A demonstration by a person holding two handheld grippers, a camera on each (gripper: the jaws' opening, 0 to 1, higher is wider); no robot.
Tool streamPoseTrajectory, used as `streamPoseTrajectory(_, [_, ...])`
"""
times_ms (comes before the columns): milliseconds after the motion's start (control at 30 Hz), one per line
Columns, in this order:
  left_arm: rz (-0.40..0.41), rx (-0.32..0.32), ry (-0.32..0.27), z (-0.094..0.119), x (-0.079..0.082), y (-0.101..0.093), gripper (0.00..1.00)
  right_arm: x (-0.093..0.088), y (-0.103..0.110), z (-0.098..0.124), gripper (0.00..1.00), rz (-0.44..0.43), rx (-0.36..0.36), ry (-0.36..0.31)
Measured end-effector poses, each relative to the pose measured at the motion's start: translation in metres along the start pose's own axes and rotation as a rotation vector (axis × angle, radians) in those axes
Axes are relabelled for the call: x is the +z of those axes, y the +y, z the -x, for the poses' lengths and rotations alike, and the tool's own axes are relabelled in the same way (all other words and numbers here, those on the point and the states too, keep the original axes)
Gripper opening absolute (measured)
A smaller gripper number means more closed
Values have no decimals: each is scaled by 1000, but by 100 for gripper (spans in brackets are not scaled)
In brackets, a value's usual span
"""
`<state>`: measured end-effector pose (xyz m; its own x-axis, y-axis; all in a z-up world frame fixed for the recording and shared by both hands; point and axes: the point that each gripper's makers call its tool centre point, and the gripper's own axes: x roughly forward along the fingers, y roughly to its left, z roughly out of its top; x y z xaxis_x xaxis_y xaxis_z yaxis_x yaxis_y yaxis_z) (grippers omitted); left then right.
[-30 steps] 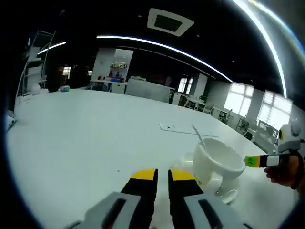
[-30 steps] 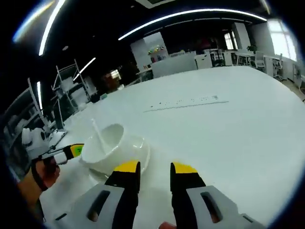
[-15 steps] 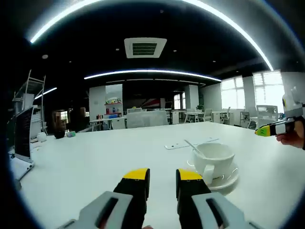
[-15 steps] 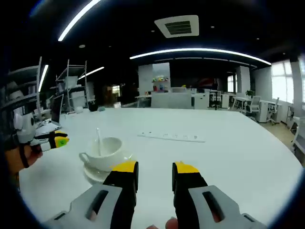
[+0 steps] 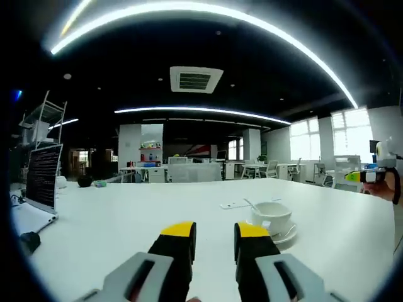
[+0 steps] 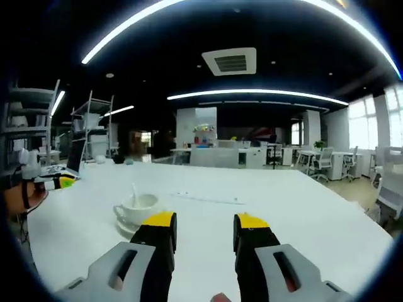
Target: Tidy tabletop coffee trays, cups and spoons，present forward
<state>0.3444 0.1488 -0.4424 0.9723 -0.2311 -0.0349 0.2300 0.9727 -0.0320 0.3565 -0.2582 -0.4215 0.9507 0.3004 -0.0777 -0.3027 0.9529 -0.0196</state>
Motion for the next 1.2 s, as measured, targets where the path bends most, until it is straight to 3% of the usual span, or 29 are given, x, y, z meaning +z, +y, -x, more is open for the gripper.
streamPoseTrajectory(133, [-24, 16, -15, 23, 0, 10, 27, 7, -10, 20, 37, -51, -7, -47])
streamPoseTrajectory(433, [-51, 75, -71, 66, 9, 35, 30, 12, -4, 60, 40, -2, 26, -83])
streamPoseTrajectory(533, [-47, 84, -79, 75, 7, 39, 31, 6, -5, 71, 43, 20, 21, -85])
streamPoseTrajectory(633, [-2, 87, -89, 81, 2, 42, 31, -1, -6, 78, 44, -31, 27, -103])
streamPoseTrajectory(800, [-24, 88, -80, 92, -4, 44, 31, -12, -13, 90, 47, -31, 13, -93])
streamPoseTrajectory(967, [-33, 111, -99, 105, 3, 53, 31, -9, -16, 106, 49, 1, 0, -102])
streamPoseTrajectory(1200, [-50, 98, -113, 116, 7, 48, 34, -13, -12, 118, 51, 19, 2, -98])
